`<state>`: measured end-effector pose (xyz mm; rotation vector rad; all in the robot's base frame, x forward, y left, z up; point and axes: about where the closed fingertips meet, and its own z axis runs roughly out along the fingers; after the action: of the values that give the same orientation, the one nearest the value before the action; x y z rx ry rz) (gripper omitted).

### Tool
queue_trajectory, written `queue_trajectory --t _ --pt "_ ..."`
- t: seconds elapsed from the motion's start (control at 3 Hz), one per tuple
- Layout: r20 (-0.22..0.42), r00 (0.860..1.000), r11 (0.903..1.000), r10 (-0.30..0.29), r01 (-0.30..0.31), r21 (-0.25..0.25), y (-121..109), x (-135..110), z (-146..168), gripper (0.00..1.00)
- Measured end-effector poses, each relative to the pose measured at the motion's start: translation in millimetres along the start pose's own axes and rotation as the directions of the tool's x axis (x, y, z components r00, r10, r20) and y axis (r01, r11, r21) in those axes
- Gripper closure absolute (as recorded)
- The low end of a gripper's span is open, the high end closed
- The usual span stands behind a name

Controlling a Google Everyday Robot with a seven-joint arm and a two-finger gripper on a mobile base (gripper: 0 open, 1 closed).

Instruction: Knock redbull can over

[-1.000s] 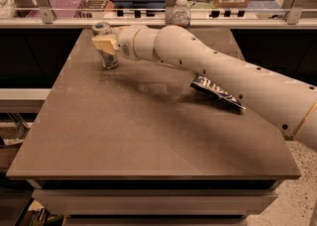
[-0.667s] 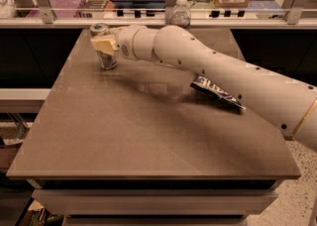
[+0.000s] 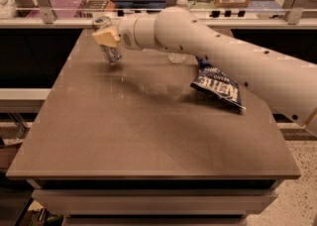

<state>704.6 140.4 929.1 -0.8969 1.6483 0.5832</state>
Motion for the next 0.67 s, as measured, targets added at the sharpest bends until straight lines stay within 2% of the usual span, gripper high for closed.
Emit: queue_trajectory --t 0.33,0.67 --pt "-0.082 0.997 0.9994 -0.011 0.014 0.033 -16 -10 -19 1.0" --pt "-0.18 0.984 0.9971 -0.005 0.018 0.073 -25 -11 -41 1.0"
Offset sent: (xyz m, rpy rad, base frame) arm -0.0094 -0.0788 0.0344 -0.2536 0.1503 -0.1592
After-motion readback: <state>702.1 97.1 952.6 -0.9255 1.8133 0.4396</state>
